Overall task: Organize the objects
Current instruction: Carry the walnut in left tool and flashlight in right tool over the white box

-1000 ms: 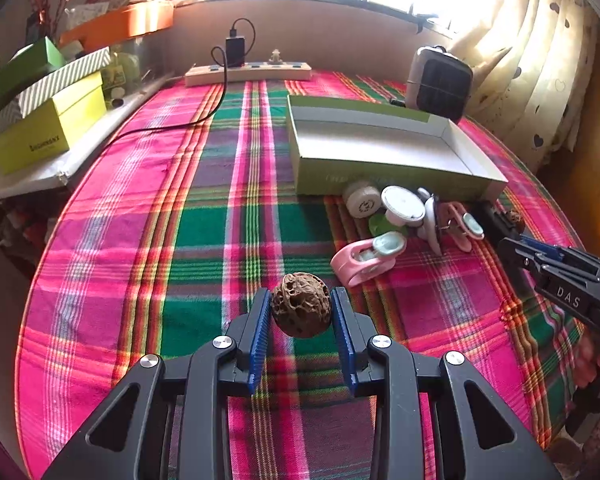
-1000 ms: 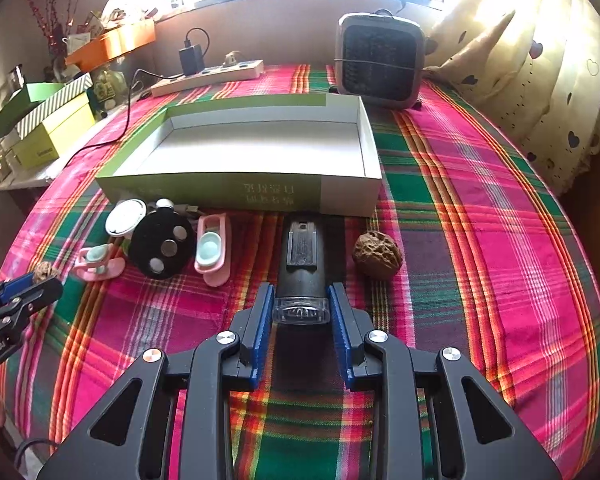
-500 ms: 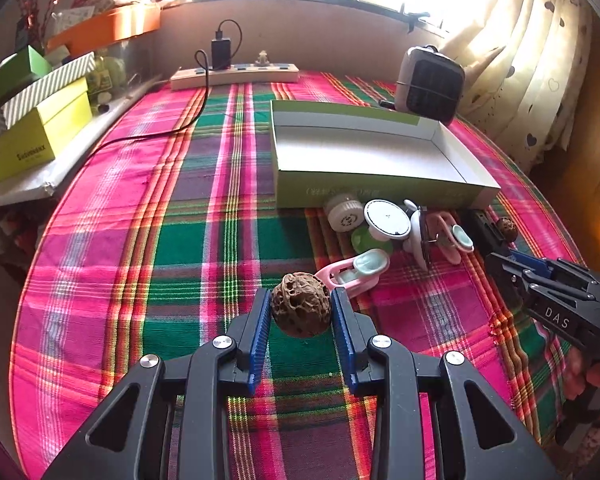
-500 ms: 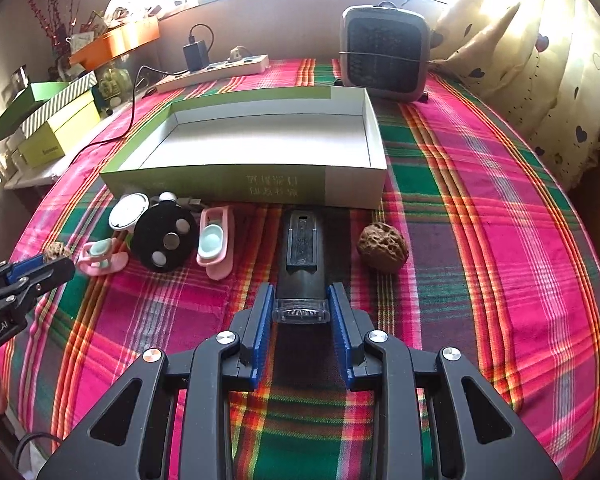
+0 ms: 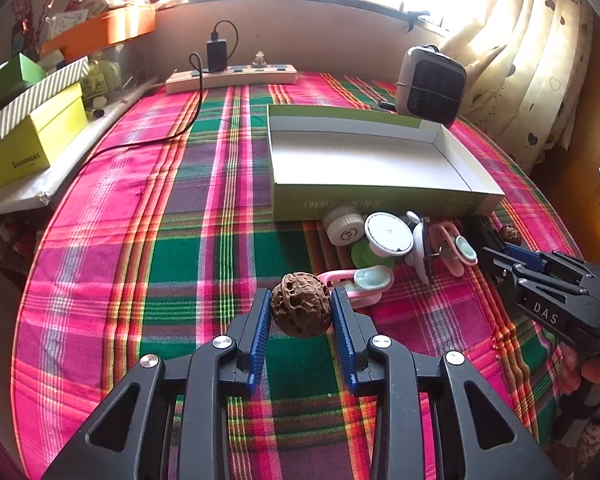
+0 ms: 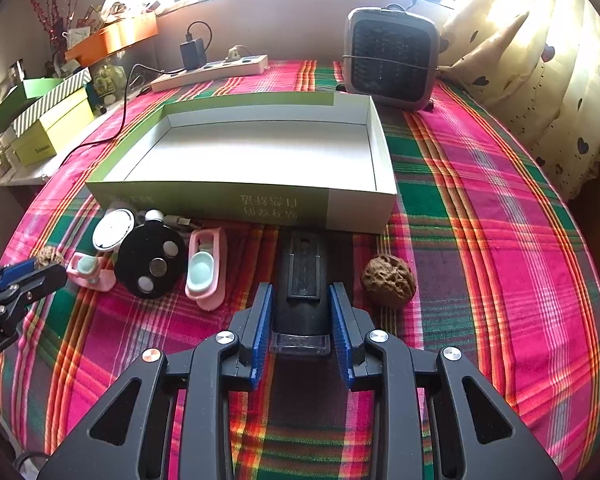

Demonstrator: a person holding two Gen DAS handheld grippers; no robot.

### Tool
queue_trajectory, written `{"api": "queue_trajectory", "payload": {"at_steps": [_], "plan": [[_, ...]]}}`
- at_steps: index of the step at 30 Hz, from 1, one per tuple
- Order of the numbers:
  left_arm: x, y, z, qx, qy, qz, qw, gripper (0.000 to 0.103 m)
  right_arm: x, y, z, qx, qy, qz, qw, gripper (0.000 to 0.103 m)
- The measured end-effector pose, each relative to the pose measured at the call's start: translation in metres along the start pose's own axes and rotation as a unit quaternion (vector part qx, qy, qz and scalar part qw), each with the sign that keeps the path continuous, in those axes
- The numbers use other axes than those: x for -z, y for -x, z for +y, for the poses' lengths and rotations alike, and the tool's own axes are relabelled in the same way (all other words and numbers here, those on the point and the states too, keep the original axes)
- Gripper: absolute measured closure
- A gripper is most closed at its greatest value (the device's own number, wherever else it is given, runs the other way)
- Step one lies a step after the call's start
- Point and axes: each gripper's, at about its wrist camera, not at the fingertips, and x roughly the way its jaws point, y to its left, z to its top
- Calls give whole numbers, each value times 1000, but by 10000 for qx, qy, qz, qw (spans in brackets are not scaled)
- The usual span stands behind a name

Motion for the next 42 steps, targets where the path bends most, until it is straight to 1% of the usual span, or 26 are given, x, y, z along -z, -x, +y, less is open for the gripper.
{"api": "queue_trajectory", "payload": {"at_steps": [7, 12, 18, 21, 23, 26, 31, 42], "plan": [[-11, 0, -4, 29, -73, -44, 10000, 75, -1, 2, -4, -71, -50, 18, 10000, 74], [-21, 1, -8, 95, -90, -100, 9999, 75, -7, 11, -4, -105, -13, -72, 9999, 75], [-36, 2, -14, 201, -165, -184, 9995, 75, -12, 21, -8, -239, -48, -174, 9996, 75], [-44, 1, -17, 218, -208, -222, 9993, 75, -19, 26, -7, -207, 9, -275, 9994, 75], [-49, -1, -19, 294, -236, -221, 9990, 75, -24, 28, -7, -236, 25, -312, 9992, 75], [-57, -6, -21, 290, -298, -224, 9989, 75, -34, 28, -7, -210, 58, -382, 9990, 75], [-72, -17, -21, 359, -276, -207, 9988, 75, -50, 21, -8, -216, 98, -410, 9989, 75], [-102, -53, -16, 192, -286, -75, 9994, 75, -84, -11, -17, -152, 100, -288, 9994, 75]]}}
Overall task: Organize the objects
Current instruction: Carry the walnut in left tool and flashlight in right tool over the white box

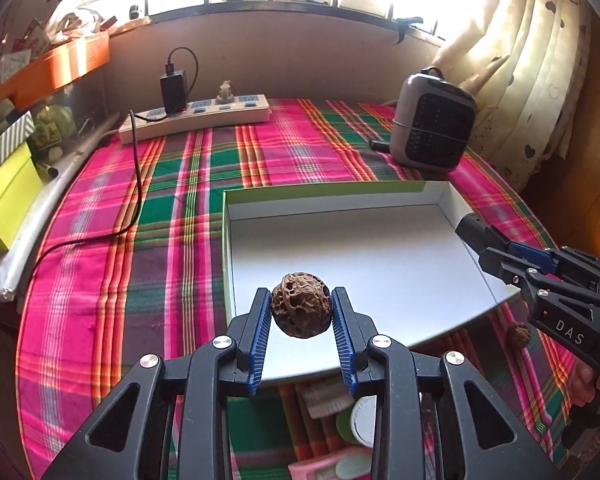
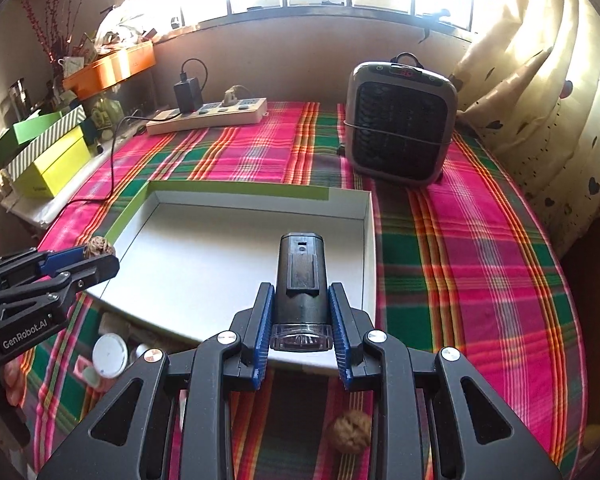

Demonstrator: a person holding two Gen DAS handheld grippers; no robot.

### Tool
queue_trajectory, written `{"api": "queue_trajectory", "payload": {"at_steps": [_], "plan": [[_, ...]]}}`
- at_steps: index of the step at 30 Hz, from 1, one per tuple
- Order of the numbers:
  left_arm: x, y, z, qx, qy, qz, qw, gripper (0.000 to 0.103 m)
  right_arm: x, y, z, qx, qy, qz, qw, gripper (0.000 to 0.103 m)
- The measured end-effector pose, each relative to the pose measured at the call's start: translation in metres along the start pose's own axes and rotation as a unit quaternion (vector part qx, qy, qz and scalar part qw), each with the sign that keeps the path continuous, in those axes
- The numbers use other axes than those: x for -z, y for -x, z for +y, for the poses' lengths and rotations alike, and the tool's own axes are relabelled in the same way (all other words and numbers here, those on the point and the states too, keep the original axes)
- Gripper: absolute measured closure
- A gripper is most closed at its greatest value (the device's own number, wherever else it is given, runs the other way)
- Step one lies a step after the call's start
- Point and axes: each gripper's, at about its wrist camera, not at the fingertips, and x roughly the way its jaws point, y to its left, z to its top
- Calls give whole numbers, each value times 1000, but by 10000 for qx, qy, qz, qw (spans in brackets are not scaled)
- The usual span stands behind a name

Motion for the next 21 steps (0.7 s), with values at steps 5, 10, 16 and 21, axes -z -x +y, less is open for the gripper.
{"api": "queue_trajectory", "payload": {"at_steps": [5, 10, 16, 21], "plan": [[-12, -20, 4, -35, 5, 94, 9999, 75, -10, -19, -5, 28, -37, 130, 9999, 75], [-23, -36, 4, -64, -11, 184, 9998, 75, -16, -38, -9, 86, -29, 288, 9995, 75], [-30, -53, 3, -145, -75, 281, 9995, 74, -20, -53, -9, 112, 52, 369, 9992, 75], [-31, -59, 3, -180, -86, 279, 9994, 74, -22, -61, -9, 101, 79, 405, 9991, 75]]}}
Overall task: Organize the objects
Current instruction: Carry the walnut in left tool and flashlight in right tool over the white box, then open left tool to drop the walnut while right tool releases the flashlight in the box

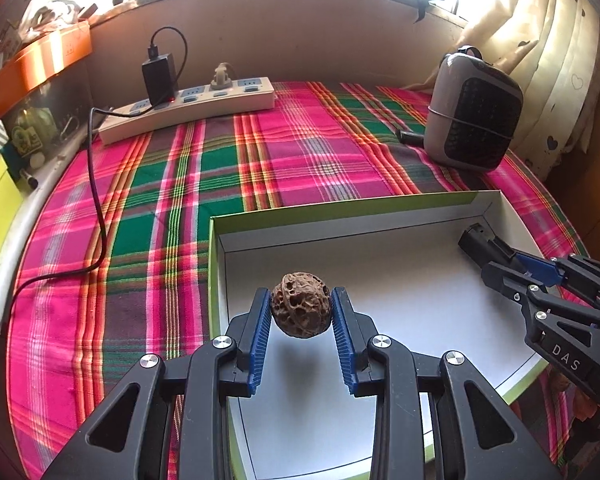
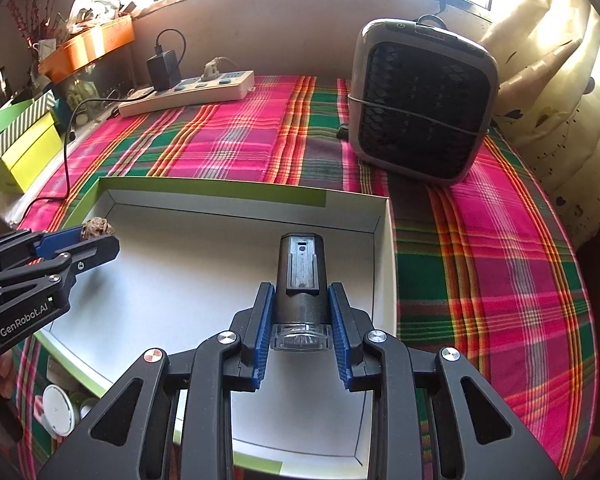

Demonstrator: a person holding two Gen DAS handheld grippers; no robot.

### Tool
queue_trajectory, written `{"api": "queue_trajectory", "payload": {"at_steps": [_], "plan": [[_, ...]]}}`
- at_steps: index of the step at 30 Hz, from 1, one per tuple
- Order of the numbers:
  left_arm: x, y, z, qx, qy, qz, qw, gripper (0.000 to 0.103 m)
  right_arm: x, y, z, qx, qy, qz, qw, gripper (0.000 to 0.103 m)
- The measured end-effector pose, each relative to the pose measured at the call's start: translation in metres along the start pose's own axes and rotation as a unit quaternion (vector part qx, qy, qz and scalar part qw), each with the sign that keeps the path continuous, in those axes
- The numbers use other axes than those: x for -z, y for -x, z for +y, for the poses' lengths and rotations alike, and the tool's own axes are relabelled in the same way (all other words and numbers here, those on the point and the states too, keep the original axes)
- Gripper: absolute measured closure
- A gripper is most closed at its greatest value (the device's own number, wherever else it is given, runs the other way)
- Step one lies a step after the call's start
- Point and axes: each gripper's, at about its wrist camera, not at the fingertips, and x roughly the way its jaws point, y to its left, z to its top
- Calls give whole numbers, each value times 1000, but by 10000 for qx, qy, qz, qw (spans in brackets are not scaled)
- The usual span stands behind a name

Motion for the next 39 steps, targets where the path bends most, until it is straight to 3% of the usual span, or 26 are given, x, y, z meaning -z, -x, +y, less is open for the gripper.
{"api": "queue_trajectory", "payload": {"at_steps": [25, 32, 39], "plan": [[-1, -8, -6, -115, -149, 27, 9998, 73, -1, -6, 4, 50, 22, -30, 10000, 74], [-1, -6, -7, -32, -121, 25, 9999, 68, -1, -6, 4, 41, -21, -36, 10000, 74], [1, 1, -8, 4, -107, -12, 9999, 61, 0, 0, 3, -28, -92, -105, 9999, 64]]}}
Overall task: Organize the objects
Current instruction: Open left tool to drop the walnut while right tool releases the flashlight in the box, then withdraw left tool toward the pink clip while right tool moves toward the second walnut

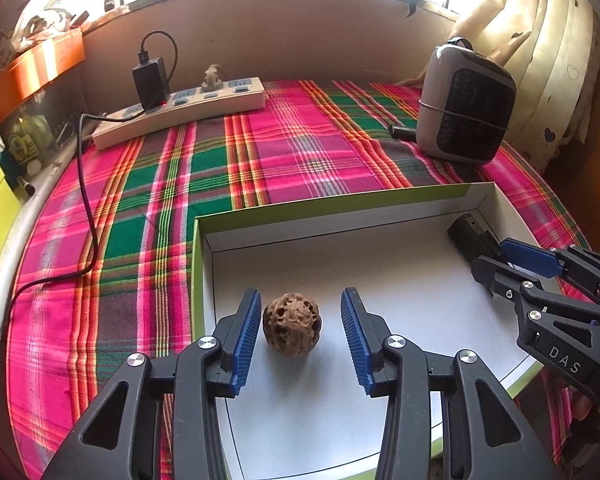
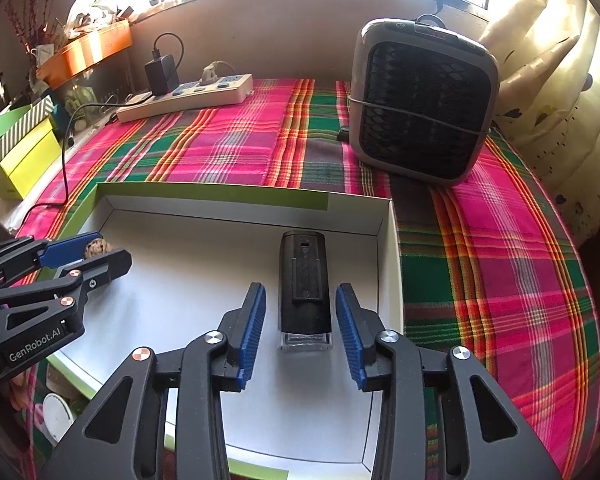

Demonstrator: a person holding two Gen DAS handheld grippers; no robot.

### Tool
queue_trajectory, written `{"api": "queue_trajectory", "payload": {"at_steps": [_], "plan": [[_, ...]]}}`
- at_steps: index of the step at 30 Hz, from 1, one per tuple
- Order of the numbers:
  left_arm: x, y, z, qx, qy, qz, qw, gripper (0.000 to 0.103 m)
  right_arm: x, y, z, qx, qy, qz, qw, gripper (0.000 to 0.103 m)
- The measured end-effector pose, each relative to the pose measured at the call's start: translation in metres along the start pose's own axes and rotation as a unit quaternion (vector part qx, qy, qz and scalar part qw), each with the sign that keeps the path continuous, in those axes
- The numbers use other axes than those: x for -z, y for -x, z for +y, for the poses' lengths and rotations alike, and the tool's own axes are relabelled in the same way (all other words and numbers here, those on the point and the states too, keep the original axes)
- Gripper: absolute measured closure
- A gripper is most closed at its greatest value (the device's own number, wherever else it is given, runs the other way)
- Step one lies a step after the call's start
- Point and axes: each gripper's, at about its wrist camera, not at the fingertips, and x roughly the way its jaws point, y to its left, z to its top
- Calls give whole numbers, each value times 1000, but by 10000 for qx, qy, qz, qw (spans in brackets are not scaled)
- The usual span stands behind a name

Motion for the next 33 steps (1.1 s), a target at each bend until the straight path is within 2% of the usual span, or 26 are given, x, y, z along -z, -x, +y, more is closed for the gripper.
{"api": "queue_trajectory", "payload": {"at_steps": [5, 24, 28, 33], "plan": [[3, 7, 2, -25, 26, -38, 10000, 61, 2, 6, 0, 1, -39, -57, 10000, 58], [27, 52, 4, -52, 26, -354, 9994, 60, 18, 44, -5, 44, -159, -318, 9994, 58], [36, 68, 4, -172, -41, -489, 9986, 60, 23, 53, -8, 28, -202, -380, 9991, 58], [49, 84, 8, -98, 6, -580, 9983, 60, 35, 66, -13, 71, -237, -444, 9987, 58]]}}
